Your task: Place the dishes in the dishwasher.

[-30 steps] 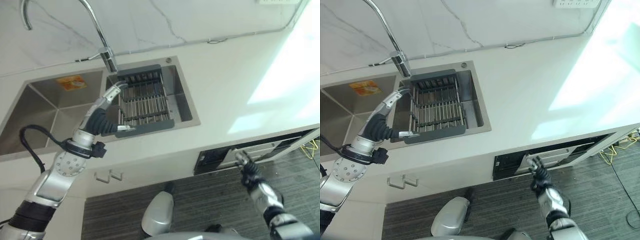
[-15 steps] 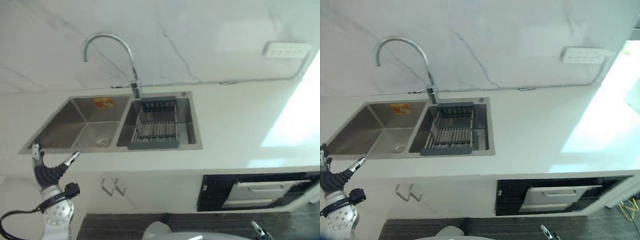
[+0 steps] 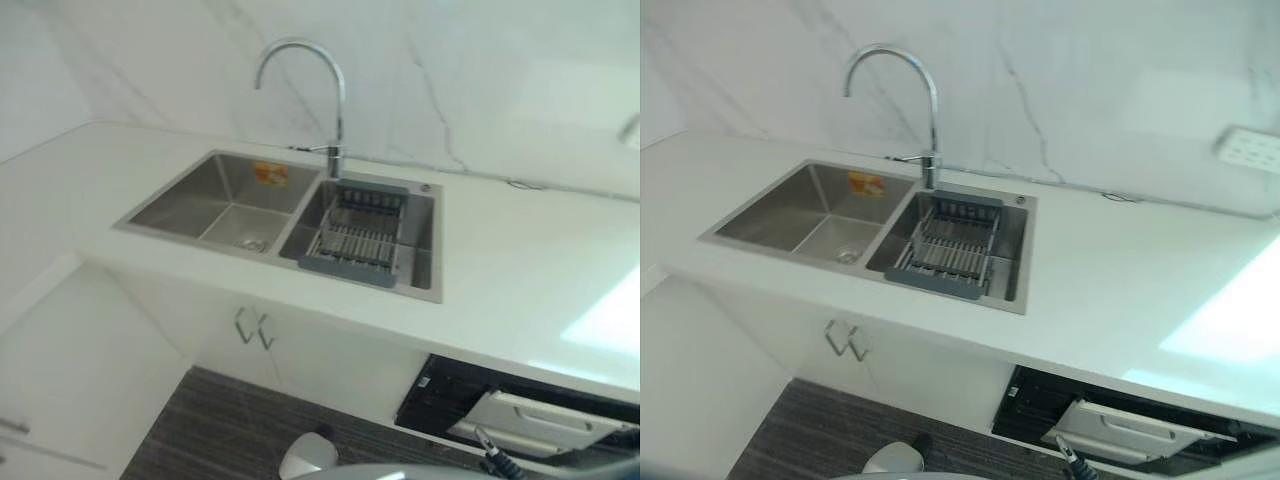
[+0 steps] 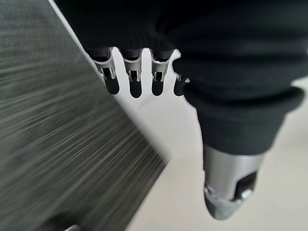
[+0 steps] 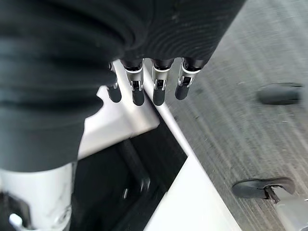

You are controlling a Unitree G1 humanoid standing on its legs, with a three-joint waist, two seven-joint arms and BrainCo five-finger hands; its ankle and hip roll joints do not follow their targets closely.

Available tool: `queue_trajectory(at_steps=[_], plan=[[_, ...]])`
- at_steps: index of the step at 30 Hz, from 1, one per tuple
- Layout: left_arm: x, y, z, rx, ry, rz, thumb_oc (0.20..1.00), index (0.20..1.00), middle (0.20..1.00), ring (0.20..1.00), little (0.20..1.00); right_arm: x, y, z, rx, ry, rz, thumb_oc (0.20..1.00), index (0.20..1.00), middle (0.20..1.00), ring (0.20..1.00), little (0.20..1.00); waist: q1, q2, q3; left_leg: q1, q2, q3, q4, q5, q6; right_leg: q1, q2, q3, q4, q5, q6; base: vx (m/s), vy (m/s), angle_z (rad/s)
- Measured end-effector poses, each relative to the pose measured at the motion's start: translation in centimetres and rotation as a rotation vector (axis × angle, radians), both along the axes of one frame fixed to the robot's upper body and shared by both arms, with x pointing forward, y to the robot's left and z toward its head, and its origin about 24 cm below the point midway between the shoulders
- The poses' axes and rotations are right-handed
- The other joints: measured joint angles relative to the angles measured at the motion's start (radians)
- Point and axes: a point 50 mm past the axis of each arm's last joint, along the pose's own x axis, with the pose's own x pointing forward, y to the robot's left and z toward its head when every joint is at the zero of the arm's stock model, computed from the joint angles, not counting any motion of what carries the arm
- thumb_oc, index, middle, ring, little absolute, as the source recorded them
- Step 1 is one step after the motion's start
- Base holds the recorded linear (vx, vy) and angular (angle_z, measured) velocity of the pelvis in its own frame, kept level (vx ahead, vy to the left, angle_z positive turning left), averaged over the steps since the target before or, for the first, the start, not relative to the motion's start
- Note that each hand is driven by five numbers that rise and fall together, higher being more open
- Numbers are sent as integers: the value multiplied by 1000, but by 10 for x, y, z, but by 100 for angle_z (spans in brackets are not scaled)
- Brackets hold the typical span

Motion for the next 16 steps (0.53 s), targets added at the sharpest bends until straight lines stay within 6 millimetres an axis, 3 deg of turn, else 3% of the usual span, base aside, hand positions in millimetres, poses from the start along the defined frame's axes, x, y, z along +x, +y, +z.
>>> queue_trajectory(at_steps=[3,5,7,9,10,13,16], plan=[[2,-12,-10,-232,108,-11,1000,1000,1000,1000,1000,-9,-6,0,-2,55,73,1000,1000,1000,1000,1000,-70,20,-1,33,11,78,-32,-5,8,-13,-6,70,-22,24,7,25,90,-70],[35,-12,-13,-304,85,-78,1000,1000,1000,1000,1000,-22,-7,-1,7,112,139,1000,1000,1000,1000,1000,-117,30,-2,43,12,103,-39,-6,10,-19,-14,98,-31,34,14,21,135,-53],[65,-13,-12,-398,84,-219,1000,1000,1000,1000,1000,-20,-15,1,13,136,218,1000,1000,1000,1000,1000,-168,61,0,82,17,165,-74,-9,21,-25,-21,145,-39,46,23,11,75,-74],[113,-10,-4,-440,-58,-311,1000,1000,1000,1000,1000,-36,-14,0,49,219,238,1000,1000,1000,1000,1000,-219,61,-1,88,13,193,-79,-12,23,-21,-26,169,-67,66,30,29,12,-50],[122,-14,-2,-468,-66,-357,1000,1000,1000,1000,1000,-40,-13,-1,60,241,245,1000,1000,1000,1000,1000,-225,59,-2,91,14,204,-79,-13,25,-20,-26,184,-86,78,32,56,-29,-32],[112,-31,-7,-562,75,-539,1000,1000,1000,1000,1000,-41,-10,-2,76,283,294,1000,1000,1000,1000,1000,-243,51,0,118,22,239,-80,-24,28,-12,-24,217,-91,84,33,46,-64,-40],[102,-26,-7,-573,135,-607,1000,1000,1000,1000,1000,-52,-5,-3,91,308,296,1000,1000,1000,1000,1000,-272,25,-2,125,45,290,-80,-32,25,-41,-10,273,-80,90,28,-2,-87,-51]])
